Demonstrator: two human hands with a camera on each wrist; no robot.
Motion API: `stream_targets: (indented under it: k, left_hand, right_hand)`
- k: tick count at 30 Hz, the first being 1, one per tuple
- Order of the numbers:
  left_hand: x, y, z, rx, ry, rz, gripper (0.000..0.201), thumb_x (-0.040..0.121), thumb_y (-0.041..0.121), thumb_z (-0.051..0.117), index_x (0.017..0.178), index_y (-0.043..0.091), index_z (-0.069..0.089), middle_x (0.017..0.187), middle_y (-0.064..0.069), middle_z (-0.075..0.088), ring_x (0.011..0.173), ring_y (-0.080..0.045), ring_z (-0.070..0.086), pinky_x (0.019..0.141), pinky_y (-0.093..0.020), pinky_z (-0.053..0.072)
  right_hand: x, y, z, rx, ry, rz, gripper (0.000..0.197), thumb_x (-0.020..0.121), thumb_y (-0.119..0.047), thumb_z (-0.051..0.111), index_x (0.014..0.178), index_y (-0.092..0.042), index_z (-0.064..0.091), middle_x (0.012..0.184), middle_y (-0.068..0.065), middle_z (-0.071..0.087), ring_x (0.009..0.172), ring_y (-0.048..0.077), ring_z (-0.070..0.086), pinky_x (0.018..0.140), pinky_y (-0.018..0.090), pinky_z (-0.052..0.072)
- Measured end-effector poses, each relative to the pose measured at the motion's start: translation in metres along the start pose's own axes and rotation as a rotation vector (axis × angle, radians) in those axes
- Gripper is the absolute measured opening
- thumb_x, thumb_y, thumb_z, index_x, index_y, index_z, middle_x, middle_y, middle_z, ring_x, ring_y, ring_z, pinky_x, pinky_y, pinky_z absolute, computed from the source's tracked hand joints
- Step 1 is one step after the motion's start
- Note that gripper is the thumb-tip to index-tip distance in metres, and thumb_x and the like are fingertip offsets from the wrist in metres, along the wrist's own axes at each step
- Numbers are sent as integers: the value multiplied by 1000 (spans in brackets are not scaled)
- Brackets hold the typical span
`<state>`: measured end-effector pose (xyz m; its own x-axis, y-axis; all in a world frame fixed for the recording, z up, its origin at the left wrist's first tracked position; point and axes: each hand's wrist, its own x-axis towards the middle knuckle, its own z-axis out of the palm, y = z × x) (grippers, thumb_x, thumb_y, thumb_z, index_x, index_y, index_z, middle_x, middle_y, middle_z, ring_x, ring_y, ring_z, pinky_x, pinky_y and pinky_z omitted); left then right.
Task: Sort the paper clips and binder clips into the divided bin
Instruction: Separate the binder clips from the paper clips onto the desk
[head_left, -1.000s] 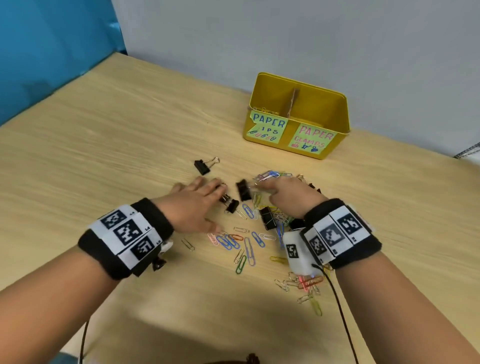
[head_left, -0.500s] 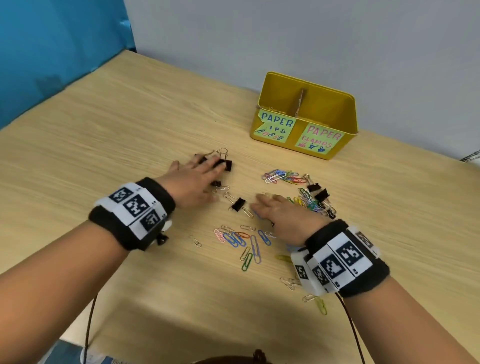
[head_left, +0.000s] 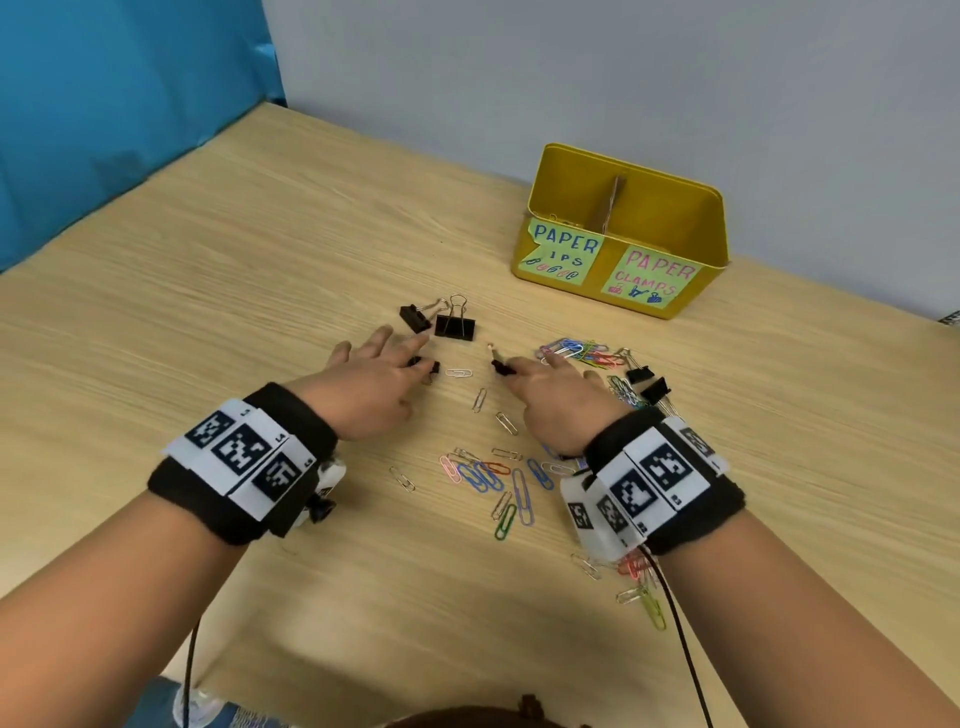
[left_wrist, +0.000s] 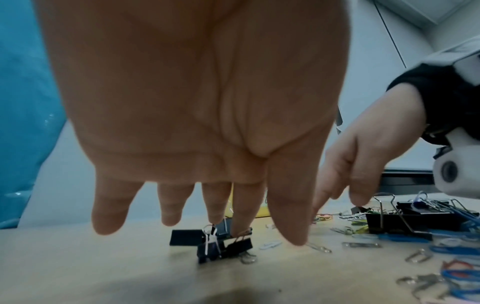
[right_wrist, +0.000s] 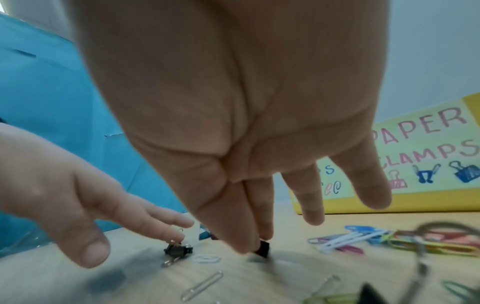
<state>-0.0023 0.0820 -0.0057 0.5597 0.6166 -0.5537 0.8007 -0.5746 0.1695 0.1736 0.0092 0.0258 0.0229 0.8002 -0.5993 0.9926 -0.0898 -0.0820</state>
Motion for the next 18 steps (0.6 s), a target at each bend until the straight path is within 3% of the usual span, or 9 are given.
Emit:
stream_targets:
  k: [5,8,11,15,18]
  left_hand:
    - [-4,2,7,-47,22,-54,73,92,26,42,149,20,-4,158,3,-17,146,-26,-14,116,-52,2]
    - [-2,1,9,-58,30,-58,76,92,29,43,148,27,-9,158,3,-19,146,-26,-14,116,-52,2]
    - [0,-3,8,-40,-11,-51,74,93,31,42,147,36,-9,157,4,-21,146,-29,-15,115,-54,1]
    - [-1,-3,2,-33,78,-27,73,93,40,41,147,36,-8,157,1,-21,145,-29,-18,116,-54,-2]
    - [3,13,-6,-39,124,64,71,94,40,41,147,36,-6,158,1,-20,145,-29,-18,117,-52,-2]
  right_hand:
    - [11,-18,-7,-5,82,-31,68,87,2,31,149,-18,13,160,-4,1,147,32,3,115,58,14]
    - [14,-31,0,-68,8,-110,70,88,2,29,150,-23,6,160,-8,-1,147,29,-2,115,60,4]
    - [8,-31,8,-175,-60,-141,63,92,-2,27,150,-22,10,160,-8,-1,147,28,-2,113,64,4]
    - [-15,-3,21,-150,-167,-210,55,92,-3,29,144,-20,30,157,-3,20,147,27,10,116,57,12]
    - [-26,23,13,151,-44,-148,56,87,-2,36,137,-27,44,148,5,40,138,26,35,115,37,28]
